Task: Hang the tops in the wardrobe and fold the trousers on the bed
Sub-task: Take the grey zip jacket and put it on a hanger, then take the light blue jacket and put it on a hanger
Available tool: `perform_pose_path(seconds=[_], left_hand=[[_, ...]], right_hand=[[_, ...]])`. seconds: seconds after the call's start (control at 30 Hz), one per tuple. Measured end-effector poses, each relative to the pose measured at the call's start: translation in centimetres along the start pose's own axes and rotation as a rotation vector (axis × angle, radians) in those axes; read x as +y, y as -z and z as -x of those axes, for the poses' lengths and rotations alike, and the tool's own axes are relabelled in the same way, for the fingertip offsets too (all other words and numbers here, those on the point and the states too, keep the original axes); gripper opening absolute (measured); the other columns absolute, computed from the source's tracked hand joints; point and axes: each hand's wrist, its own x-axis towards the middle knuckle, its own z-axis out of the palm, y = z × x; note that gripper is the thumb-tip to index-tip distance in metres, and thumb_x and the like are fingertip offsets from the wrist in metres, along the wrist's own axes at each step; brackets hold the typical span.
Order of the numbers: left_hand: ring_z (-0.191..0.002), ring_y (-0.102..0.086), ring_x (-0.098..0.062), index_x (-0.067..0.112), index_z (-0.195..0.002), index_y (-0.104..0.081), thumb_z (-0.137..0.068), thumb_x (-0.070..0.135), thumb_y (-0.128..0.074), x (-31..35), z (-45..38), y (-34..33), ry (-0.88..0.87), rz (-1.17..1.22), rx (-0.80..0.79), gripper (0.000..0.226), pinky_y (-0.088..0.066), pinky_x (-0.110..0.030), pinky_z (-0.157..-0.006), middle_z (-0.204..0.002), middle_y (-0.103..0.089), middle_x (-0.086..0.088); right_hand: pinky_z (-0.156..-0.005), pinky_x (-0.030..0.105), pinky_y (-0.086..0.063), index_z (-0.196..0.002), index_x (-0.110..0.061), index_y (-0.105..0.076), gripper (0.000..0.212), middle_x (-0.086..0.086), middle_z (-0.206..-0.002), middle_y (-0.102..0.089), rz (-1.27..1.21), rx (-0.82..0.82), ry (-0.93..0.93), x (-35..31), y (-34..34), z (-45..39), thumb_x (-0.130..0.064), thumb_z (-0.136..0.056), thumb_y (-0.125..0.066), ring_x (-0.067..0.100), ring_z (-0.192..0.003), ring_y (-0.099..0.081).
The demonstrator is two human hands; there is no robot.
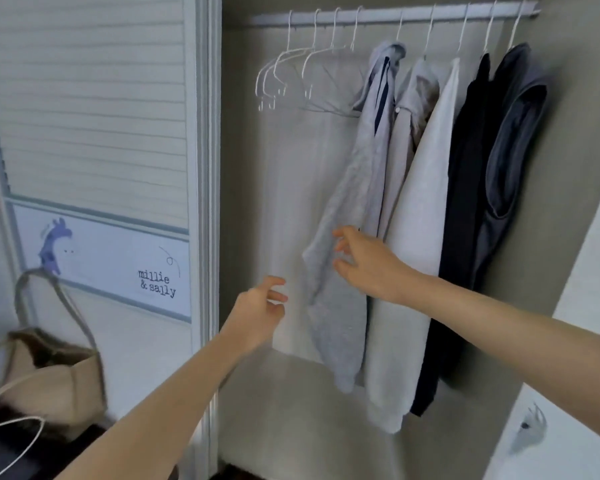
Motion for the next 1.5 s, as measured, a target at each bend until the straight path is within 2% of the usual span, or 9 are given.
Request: perform_pose_path(seconds=[0.17, 0.5, 0.67, 0.77, 0.9, 1.03, 1.13, 1.3, 1.5], left_hand=[[-0.080, -0.063, 0.003, 0.028, -0.121, -0.056, -0.094, 0.012, -0.055, -0.7, 9.0, 3.0, 0.039, -0.048, 0.150, 0.031, -0.043, -0.004, -0.067, -0.088, -0.071, 0.011], [-0.078, -0.065, -0.005, 0.031, -0.121, -0.057, -0.097, 0.023, -0.054, 1.8, 33.7, 3.3, 0.502, -0.234, 0.605, 0.026, -0.056, -0.033, -0.070, -0.081, -0.071, 0.010], [-0.071, -0.064, -0.002, 0.043, -0.108, -0.058, -0.095, 0.024, -0.054, 6.8, 50.5, -3.0, 0.818, -0.236, 0.945, 0.023, -0.046, -0.021, -0.057, -0.078, -0.070, 0.015], [-0.074, -0.063, 0.002, 0.053, -0.096, -0.055, -0.093, 0.027, -0.055, 10.5, 58.5, -7.0, 0.973, -0.277, 1.054, 0.027, -0.045, -0.012, -0.061, -0.079, -0.070, 0.017], [-0.073, -0.066, -0.005, 0.051, -0.096, -0.055, -0.096, 0.020, -0.054, 15.9, 69.1, -12.6, 1.154, -0.235, 1.342, 0.031, -0.052, -0.022, -0.065, -0.074, -0.070, 0.017], [-0.070, -0.065, -0.013, 0.045, -0.097, -0.057, -0.095, 0.019, -0.055, 20.2, 76.9, -17.9, 1.332, -0.246, 1.480, 0.026, -0.050, -0.031, -0.063, -0.071, -0.070, 0.007], [-0.064, -0.063, -0.005, 0.045, -0.091, -0.054, -0.093, 0.010, -0.055, 24.4, 83.5, -23.0, 1.464, -0.252, 1.648, 0.035, -0.050, -0.027, -0.066, -0.065, -0.069, 0.014], [-0.069, -0.066, -0.012, 0.029, -0.101, -0.060, -0.096, 0.011, -0.054, 29.3, 93.3, -30.3, 1.611, -0.068, 1.804, 0.019, -0.054, -0.035, -0.068, -0.070, -0.069, 0.004], [-0.067, -0.066, -0.016, 0.033, -0.090, -0.060, -0.090, 0.006, -0.054, 32.7, 104.3, -36.9, 1.758, 0.084, 1.863, 0.028, -0.053, -0.030, -0.060, -0.067, -0.069, 0.004]], right_hand=[[-0.101, 0.038, -0.042, -0.140, -0.013, -0.036, 0.047, 0.005, -0.129, -0.053, -0.113, -0.063, 0.149, -2.5, -4.7, 5.4, -0.026, -0.097, -0.050, 0.023, -0.118, -0.054], [-0.099, 0.026, -0.039, -0.136, -0.020, -0.042, 0.040, -0.007, -0.123, -0.057, -0.433, -0.309, 0.559, -8.6, -13.5, 18.2, -0.026, -0.098, -0.049, 0.012, -0.116, -0.052], [-0.096, 0.024, -0.041, -0.135, -0.024, -0.042, 0.039, -0.013, -0.122, -0.057, -0.561, -0.542, 0.836, -12.5, -16.4, 28.6, -0.030, -0.097, -0.048, 0.001, -0.107, -0.054], [-0.093, 0.024, -0.042, -0.133, -0.023, -0.045, 0.037, -0.012, -0.119, -0.058, -0.653, -0.690, 0.920, -14.8, -17.1, 35.0, -0.027, -0.097, -0.050, 0.000, -0.098, -0.055], [-0.093, 0.029, -0.045, -0.133, -0.020, -0.046, 0.035, -0.008, -0.120, -0.057, -0.702, -0.908, 1.112, -18.8, -16.7, 44.9, -0.025, -0.098, -0.049, 0.009, -0.109, -0.054], [-0.090, 0.034, -0.046, -0.133, -0.016, -0.047, 0.036, -0.005, -0.115, -0.061, -0.701, -1.005, 1.279, -21.5, -16.3, 53.7, -0.023, -0.098, -0.050, 0.014, -0.104, -0.057], [-0.089, 0.029, -0.045, -0.132, -0.016, -0.046, 0.035, -0.005, -0.110, -0.061, -0.681, -1.143, 1.424, -23.6, -15.5, 62.4, -0.025, -0.098, -0.048, 0.013, -0.105, -0.057], [-0.087, 0.028, -0.045, -0.131, -0.017, -0.046, 0.034, -0.004, -0.109, -0.056, -0.576, -1.342, 1.562, -25.9, -14.7, 75.8, -0.027, -0.099, -0.045, 0.014, -0.104, -0.055], [-0.086, 0.030, -0.043, -0.130, -0.012, -0.048, 0.034, -0.003, -0.100, -0.056, -0.432, -1.450, 1.658, -27.6, -14.2, 90.5, -0.022, -0.097, -0.047, 0.018, -0.100, -0.054]])
